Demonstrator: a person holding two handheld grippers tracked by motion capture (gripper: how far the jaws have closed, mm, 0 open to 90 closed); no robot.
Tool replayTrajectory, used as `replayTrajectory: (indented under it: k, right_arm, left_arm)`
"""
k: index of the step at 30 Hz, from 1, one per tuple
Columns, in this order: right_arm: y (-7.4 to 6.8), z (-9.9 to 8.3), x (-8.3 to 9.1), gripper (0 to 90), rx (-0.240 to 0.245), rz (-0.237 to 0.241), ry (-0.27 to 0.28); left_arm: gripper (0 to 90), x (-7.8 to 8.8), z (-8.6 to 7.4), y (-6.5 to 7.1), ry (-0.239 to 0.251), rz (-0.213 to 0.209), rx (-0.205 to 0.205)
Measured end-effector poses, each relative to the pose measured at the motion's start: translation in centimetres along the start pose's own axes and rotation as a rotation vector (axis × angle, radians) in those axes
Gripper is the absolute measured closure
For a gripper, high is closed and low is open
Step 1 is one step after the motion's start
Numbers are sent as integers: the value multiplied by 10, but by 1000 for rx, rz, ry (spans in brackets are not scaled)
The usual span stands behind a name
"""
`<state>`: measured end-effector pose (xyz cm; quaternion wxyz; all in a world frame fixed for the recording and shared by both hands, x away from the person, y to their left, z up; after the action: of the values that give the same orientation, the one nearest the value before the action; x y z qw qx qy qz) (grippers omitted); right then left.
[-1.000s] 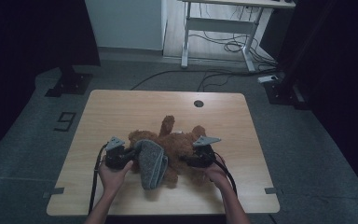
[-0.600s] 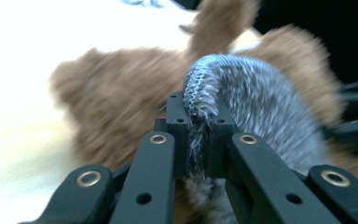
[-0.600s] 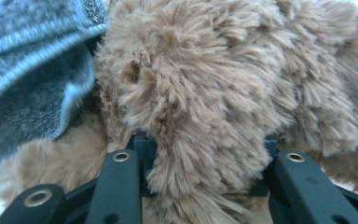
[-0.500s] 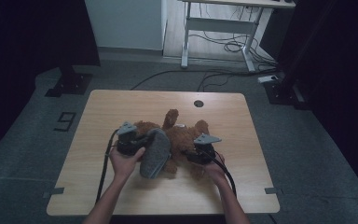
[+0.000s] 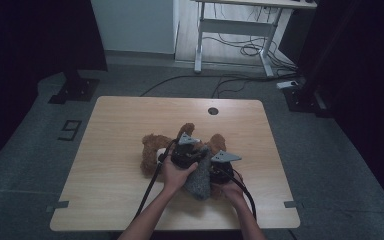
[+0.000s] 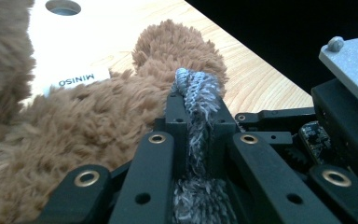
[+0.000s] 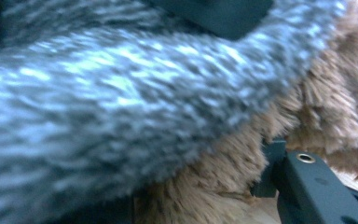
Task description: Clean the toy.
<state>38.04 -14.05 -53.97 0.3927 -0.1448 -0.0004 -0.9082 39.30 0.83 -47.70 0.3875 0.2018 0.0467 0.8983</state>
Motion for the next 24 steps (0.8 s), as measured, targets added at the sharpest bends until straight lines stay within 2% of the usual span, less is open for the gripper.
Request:
replayTrajectory:
  k: [4, 7, 10, 12, 14, 17, 20, 22, 23, 24]
  right_arm:
    - [-3, 0, 0, 532, 13, -9, -3]
    - [-2, -1, 1, 532, -10, -11, 6]
    - [-1, -2, 2, 532, -27, -12, 10]
    - [0, -3, 3, 532, -36, -12, 14]
    - [2, -4, 4, 529, -48, -3, 20]
    - [1, -4, 4, 529, -37, -3, 20]
    - [2, -5, 5, 529, -54, -2, 22]
    - [2, -5, 4, 529, -53, -2, 23]
    - [2, -5, 4, 529, -48, -2, 24]
    - [1, -5, 4, 529, -41, 0, 22]
  left_arm:
    - [823, 14, 1, -6, 5, 34, -17]
    - [821, 30, 0, -15, 10, 127, -91]
    - [821, 46, -4, -32, -5, 191, -93]
    - [822, 61, -7, -46, 1, 224, -75]
    - [825, 83, -7, -61, 37, 227, -38]
    - [822, 105, -6, -79, 77, 269, 4]
    - [823, 120, -12, -100, 51, 326, 26]
    - [823, 121, -25, -112, 12, 345, 40]
    - [824, 119, -35, -115, 2, 348, 55]
    - [827, 115, -44, -115, -13, 350, 47]
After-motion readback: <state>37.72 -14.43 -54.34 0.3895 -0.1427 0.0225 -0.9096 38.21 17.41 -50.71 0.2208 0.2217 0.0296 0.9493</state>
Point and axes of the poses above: each handheld gripper's, and its own axes: x roughly backward along the jaws, z roughly out of its top, y roughly to its right, the point moved 2 cm from there along -x, roughly forward along the jaws, and after that the axes turned 14 degrees about y, right-handed, at the moved point
